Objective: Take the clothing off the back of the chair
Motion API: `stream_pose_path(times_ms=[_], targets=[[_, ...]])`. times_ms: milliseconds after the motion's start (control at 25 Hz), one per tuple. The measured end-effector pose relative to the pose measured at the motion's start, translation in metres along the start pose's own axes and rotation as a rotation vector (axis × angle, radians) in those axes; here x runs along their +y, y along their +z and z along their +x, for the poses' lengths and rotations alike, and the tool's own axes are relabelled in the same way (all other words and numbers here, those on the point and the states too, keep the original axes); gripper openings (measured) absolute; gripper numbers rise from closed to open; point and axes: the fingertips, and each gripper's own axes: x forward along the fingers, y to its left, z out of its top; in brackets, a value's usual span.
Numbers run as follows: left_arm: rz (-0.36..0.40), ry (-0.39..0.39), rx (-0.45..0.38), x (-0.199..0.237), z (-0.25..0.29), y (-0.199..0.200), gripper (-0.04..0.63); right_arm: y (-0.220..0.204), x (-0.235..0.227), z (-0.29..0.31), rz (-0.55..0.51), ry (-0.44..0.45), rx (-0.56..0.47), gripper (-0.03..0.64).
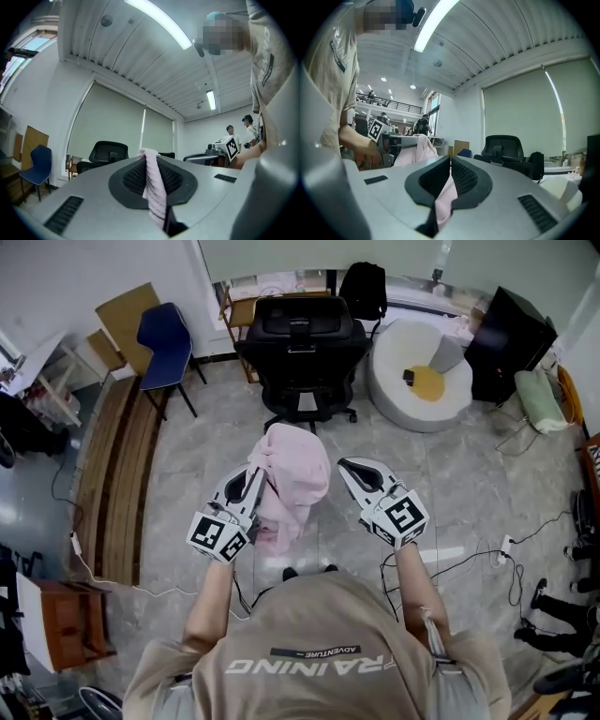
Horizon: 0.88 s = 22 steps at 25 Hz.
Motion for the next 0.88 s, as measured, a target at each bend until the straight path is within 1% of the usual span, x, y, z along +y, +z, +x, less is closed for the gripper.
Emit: stream_pose_path(times_ms=[160,320,520,640,880], targets=[[0.011,-0.01,0.008,-0.001,-0.002,0.001,0.031,0.0,0.006,0.002,-0.011,0.008,0.005,0.033],[0.021,-0.001,0.003,0.002,-0.006,0.008,0.031,0.003,0.011,0.006,-0.017,0.027,0.008,0.032],[0.014,-0.001,0.006,0.006,-0.012,0.007,0.031,0.005,0.015,0.013,-0.019,0.028,0.002,0.034],[0.014,0.0,0.01,0.008,-0.012,0.007,0.031,0.003,0.018,0.014,-0.021,0.041,0.014,0.033],[0.002,0.005,0.01,0.013,-0.018,0.004,0.031,-0.002,0.021,0.014,-0.012,0.036,0.025,0.033]])
